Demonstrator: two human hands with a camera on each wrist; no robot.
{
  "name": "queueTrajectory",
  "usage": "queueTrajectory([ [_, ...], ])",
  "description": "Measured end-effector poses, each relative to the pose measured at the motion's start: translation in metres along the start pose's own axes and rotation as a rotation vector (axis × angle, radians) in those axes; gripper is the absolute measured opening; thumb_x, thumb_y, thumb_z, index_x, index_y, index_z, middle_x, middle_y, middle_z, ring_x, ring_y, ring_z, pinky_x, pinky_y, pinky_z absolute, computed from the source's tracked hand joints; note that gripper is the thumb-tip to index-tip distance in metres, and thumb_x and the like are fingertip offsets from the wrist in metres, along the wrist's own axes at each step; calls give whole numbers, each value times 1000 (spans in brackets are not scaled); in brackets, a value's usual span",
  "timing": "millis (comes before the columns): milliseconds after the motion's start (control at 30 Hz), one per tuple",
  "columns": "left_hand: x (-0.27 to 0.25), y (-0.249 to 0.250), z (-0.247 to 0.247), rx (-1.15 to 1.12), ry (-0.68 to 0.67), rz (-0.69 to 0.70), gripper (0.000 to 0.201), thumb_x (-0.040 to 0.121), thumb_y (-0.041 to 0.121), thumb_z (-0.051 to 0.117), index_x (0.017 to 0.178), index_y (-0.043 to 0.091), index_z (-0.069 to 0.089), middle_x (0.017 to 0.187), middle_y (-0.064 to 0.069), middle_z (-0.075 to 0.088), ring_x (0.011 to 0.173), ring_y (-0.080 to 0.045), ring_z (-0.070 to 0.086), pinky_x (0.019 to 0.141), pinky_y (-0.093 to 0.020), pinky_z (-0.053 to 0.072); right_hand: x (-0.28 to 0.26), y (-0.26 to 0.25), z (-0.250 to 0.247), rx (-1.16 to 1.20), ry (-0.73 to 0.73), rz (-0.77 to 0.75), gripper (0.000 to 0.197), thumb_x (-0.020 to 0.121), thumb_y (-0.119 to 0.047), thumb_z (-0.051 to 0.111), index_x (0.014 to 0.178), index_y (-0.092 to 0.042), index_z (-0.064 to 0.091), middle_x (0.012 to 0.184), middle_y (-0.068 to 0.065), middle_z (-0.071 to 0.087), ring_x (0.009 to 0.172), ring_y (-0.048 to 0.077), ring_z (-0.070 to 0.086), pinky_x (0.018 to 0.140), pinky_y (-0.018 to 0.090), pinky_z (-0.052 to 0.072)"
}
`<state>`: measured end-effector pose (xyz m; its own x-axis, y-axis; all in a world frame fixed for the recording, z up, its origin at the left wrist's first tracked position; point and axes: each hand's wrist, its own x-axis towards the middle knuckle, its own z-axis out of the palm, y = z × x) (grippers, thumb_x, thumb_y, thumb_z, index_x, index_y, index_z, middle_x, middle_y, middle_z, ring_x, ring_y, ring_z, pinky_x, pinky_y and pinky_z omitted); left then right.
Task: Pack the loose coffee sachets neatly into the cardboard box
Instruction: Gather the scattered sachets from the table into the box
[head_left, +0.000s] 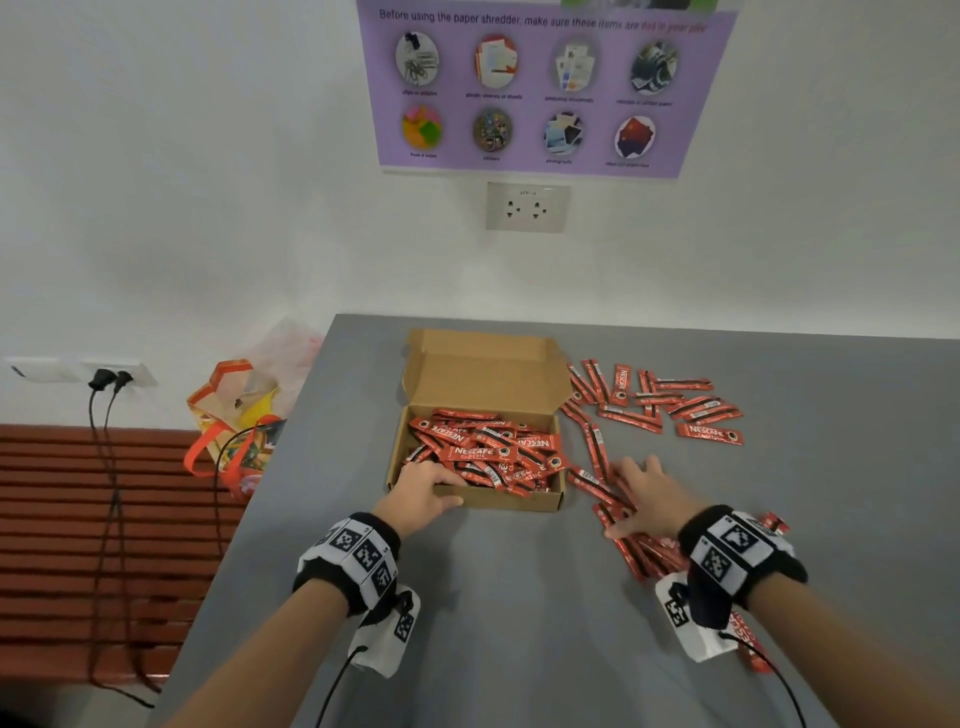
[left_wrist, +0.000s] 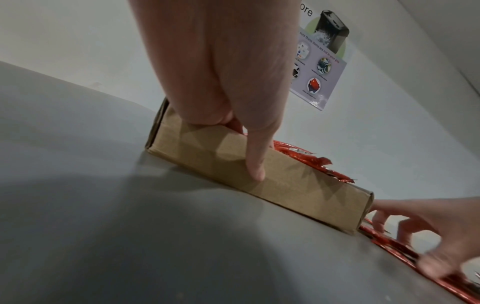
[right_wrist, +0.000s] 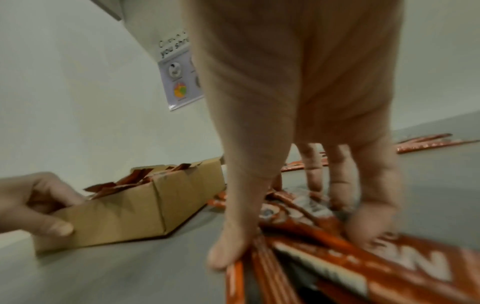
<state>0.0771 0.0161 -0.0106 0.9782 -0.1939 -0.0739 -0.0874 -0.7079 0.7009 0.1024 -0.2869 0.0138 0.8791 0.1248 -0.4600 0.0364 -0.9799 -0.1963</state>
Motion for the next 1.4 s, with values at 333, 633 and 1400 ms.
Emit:
queueTrajectory([
  [333, 5, -6, 2, 14, -17, -10, 21, 83, 11, 68, 103, 11, 72, 109, -3, 68, 105, -15, 57, 95, -24, 42, 15, -24, 0, 9, 79, -133, 29, 88, -7, 55, 111, -11, 38, 112, 12, 57, 100, 25, 58, 76, 27, 45],
  [633, 1, 4, -3, 44, 1, -10, 24, 82, 11, 68, 106, 7, 71, 111, -5, 68, 105, -15, 60, 86, -9, 35, 4, -50, -42, 176, 237, -180, 37, 90, -1, 50, 124, -5, 35, 97, 8, 56, 82, 19, 56, 67, 25, 47],
  [1400, -1, 6, -5, 48, -10, -7, 24, 82, 10, 69, 105, 7, 71, 108, -6, 69, 103, -18, 60, 86, -13, 36, -47, 51, -17, -121, -248, 290, 140, 38, -60, 84, 148, -36, 0, 156, 13, -8, 140, 46, 5, 111, 59, 22],
])
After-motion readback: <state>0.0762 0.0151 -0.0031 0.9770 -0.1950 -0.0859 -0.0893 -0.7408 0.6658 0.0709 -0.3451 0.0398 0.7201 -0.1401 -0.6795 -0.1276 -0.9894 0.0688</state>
